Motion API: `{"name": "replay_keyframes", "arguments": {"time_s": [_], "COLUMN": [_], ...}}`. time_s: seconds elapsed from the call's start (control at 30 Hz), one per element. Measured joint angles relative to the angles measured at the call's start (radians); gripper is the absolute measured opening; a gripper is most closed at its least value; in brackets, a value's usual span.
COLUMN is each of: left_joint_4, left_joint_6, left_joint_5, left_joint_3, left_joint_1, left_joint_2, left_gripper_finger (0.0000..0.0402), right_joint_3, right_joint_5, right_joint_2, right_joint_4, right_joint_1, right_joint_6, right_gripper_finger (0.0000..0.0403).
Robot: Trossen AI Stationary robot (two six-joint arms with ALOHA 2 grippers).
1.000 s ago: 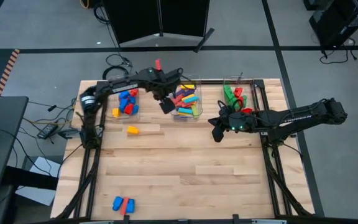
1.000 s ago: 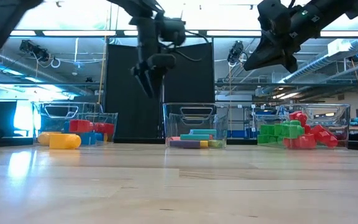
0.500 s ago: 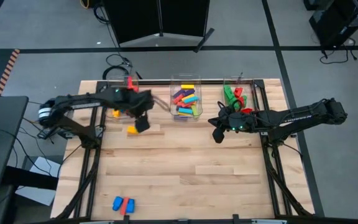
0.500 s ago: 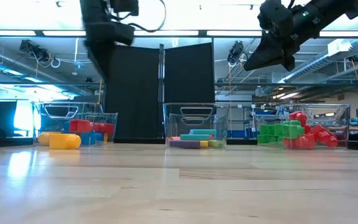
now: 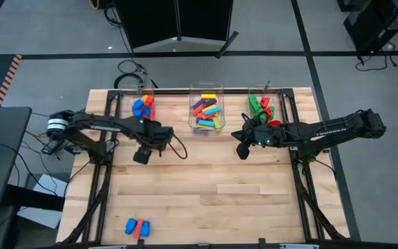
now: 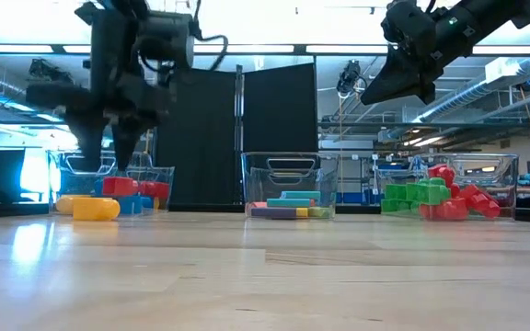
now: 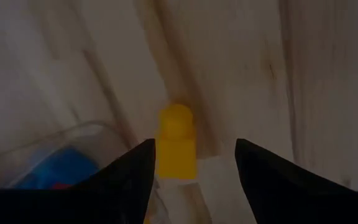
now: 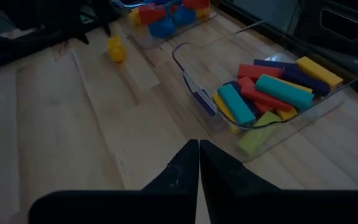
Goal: Sort blocks by size
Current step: Put the yellow 1 stud game piece into the left transparent bin
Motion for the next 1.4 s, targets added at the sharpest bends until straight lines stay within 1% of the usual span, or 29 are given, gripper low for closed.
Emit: {"name": "replay_keyframes", "arguments": {"time_s": [0.17, 0.23, 0.4, 0.57, 0.73, 0.97, 1.07, 1.17, 1.4], "left_joint_4": [0.045, 0.045, 0.033, 0.037, 0.031, 0.024, 0.025, 0.025, 0.028], "left_joint_6": [-0.008, -0.009, -0.027, -0.09, -0.099, -0.136, -0.137, -0.138, -0.14], "left_joint_5": [-0.024, -0.047, -0.068, -0.192, -0.198, -0.178, -0.169, -0.159, -0.177], "left_joint_3": [-0.012, -0.012, -0.012, -0.01, -0.01, -0.01, -0.011, -0.012, -0.014], "left_joint_1": [-0.003, -0.003, -0.003, -0.006, -0.005, -0.005, -0.01, -0.018, -0.03], "left_joint_2": [0.084, 0.123, 0.219, 0.286, 0.303, 0.303, 0.304, 0.306, 0.307], "left_gripper_finger": [0.0229, 0.0229, 0.0229, 0.0229, 0.0229, 0.0227, 0.0215, 0.0193, 0.0114], "right_joint_3": [0.0, 0.0, 0.0, 0.0, 0.0, 0.0, 0.0, 0.0, 0.0], "right_joint_5": [0.0, 0.0, 0.0, 0.0, 0.0, 0.0, 0.0, 0.0, 0.0], "right_joint_2": [0.0, 0.0, 0.0, 0.0, 0.0, 0.0, 0.0, 0.0, 0.0], "right_joint_4": [0.0, 0.0, 0.005, 0.007, 0.007, 0.007, 0.007, 0.007, 0.007], "right_joint_1": [0.0, 0.0, 0.0, 0.0, 0.0, 0.0, 0.0, 0.0, 0.0], "right_joint_6": [0.002, 0.002, 0.002, 0.004, 0.044, 0.047, 0.047, 0.047, 0.047], "right_gripper_finger": [0.0025, 0.0023, 0.0024, 0.0024, 0.0021, 0.0021, 0.0021, 0.0021, 0.0021]}}
